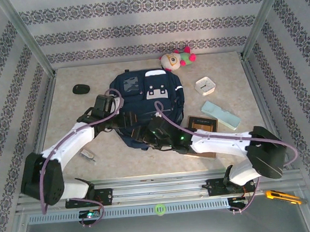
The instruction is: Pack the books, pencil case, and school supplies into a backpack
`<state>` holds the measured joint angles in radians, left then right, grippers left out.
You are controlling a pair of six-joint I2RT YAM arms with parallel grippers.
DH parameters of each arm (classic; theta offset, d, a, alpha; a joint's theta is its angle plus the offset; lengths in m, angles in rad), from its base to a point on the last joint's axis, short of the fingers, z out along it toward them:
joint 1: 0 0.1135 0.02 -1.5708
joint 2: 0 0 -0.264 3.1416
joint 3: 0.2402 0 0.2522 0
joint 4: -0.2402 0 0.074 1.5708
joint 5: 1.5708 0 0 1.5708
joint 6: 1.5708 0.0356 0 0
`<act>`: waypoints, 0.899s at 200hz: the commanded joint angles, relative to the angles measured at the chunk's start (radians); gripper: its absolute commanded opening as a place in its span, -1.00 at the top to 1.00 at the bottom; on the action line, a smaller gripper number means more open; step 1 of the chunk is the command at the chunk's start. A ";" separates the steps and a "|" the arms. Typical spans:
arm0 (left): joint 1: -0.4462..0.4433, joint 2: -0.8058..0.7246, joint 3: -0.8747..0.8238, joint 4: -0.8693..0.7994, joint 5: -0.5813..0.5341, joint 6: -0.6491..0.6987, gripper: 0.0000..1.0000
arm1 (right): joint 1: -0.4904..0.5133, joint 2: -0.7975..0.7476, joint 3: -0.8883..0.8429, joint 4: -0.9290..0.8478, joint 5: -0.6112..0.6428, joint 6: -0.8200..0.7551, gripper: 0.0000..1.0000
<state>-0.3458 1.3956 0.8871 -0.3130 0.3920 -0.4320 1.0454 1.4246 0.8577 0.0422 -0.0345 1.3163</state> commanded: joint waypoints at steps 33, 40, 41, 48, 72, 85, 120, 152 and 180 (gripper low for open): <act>-0.011 0.112 0.038 0.032 -0.162 0.001 -0.27 | -0.101 -0.196 0.044 -0.297 -0.111 -0.283 -0.31; -0.011 0.113 0.025 0.041 -0.180 0.001 -0.26 | -0.159 -0.202 0.064 -0.352 -0.138 -0.334 -0.31; -0.010 0.114 0.024 0.041 -0.182 0.000 -0.26 | -0.167 -0.202 0.067 -0.359 -0.141 -0.341 -0.31; -0.011 0.121 0.014 0.048 -0.191 0.000 -0.26 | -0.224 -0.201 0.083 -0.399 -0.159 -0.392 -0.31; -0.011 0.159 0.005 0.046 -0.212 -0.003 -0.24 | -0.441 -0.158 0.107 -0.448 -0.200 -0.528 -0.30; -0.011 0.179 -0.001 0.048 -0.205 -0.013 -0.23 | -0.532 -0.105 0.114 -0.439 -0.208 -0.570 -0.30; -0.011 0.186 -0.028 0.060 -0.222 -0.034 -0.22 | -0.616 0.093 0.149 -0.356 -0.241 -0.617 -0.26; -0.009 0.195 -0.006 0.014 -0.259 -0.021 -0.24 | -0.567 0.270 0.201 -0.257 -0.275 -0.600 -0.20; -0.010 0.170 0.008 -0.007 -0.281 -0.027 -0.24 | -0.506 0.376 0.265 -0.185 -0.275 -0.570 -0.17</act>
<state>-0.3481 1.5764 0.8764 -0.2676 0.1719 -0.4503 0.4892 1.7447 1.0504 -0.2489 -0.2668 0.7444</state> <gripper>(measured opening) 0.619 0.591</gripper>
